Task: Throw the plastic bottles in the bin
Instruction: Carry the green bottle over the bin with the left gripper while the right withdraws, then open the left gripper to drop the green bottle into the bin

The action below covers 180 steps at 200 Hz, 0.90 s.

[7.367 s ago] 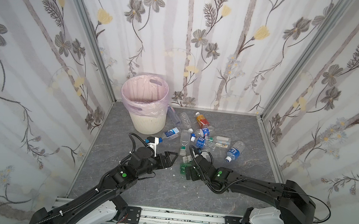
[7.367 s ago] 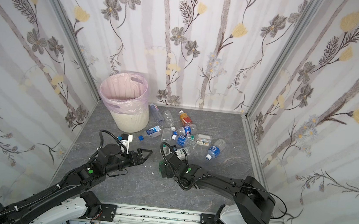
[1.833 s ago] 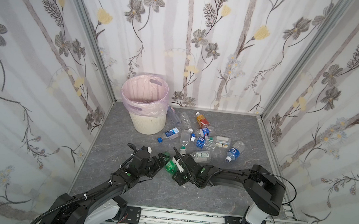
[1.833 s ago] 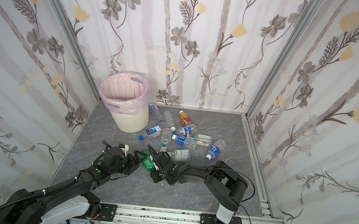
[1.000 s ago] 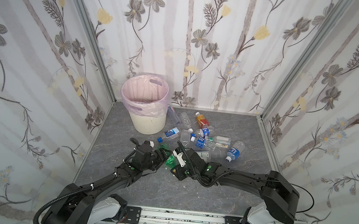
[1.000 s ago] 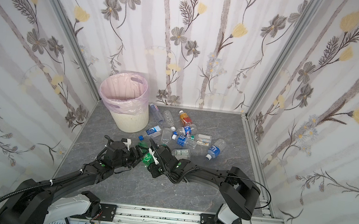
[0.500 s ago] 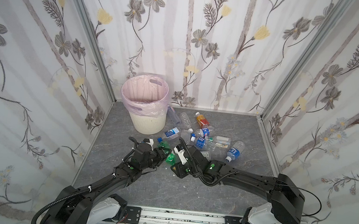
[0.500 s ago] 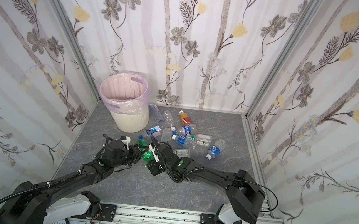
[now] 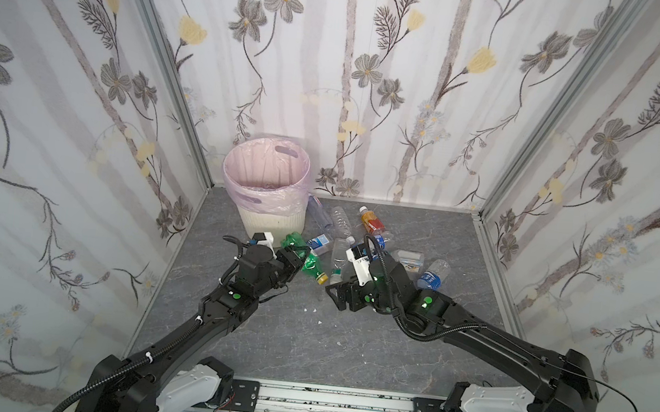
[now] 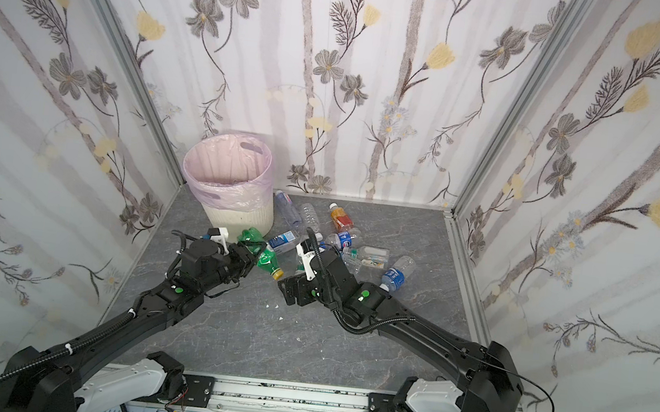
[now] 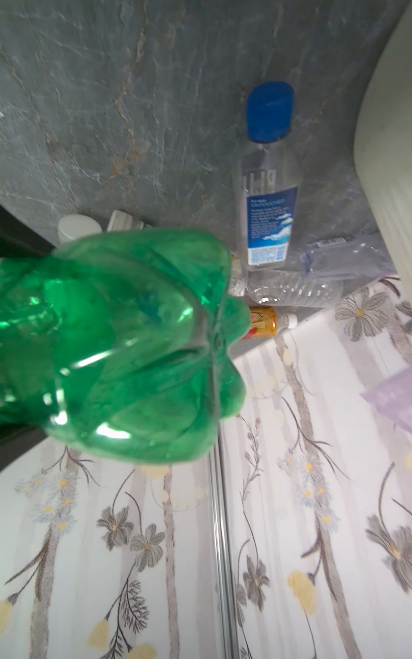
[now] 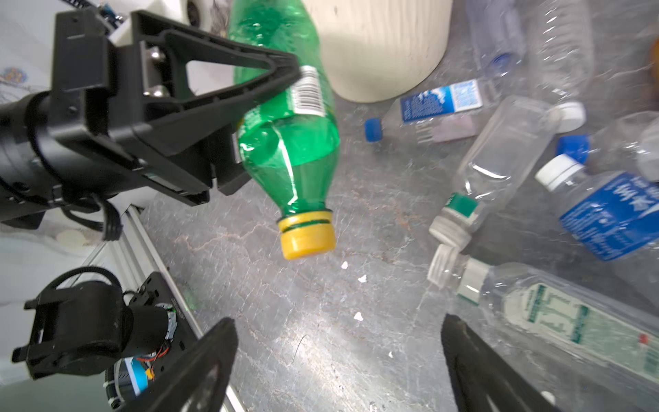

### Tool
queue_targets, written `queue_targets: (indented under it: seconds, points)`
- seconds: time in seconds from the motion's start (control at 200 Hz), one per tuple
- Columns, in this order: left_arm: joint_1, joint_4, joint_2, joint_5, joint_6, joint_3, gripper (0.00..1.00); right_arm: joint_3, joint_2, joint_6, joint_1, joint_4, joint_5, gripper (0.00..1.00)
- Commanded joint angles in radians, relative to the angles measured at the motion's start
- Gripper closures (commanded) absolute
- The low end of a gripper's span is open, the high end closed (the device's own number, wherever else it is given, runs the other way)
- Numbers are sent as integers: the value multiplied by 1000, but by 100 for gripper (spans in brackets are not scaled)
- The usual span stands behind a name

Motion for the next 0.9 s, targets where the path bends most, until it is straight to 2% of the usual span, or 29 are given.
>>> queue_targets:
  seconds: [0.0,0.215,0.44,0.5,0.52,0.719,0.894]
  points:
    - [6,-10,-1,-60,-11,93,52,63,-22,-45,-41,4,34,0]
    - [9,-18,86,-102,18,349,52,335,79,-138,-63,-70,71,0]
    - [85,-20,210,-127,75,633,52,568,196,-183,-90,-97,48,0]
    - [118,-20,242,-127,76,708,53,599,209,-181,-92,-96,36,0]
    - [129,-20,253,-127,78,728,53,607,212,-181,-124,-95,32,0]
    - [197,-18,314,-135,90,921,53,630,237,-179,-203,-92,-28,0]
    - [252,-15,347,-147,112,976,52,629,270,-153,-269,-92,-84,0]
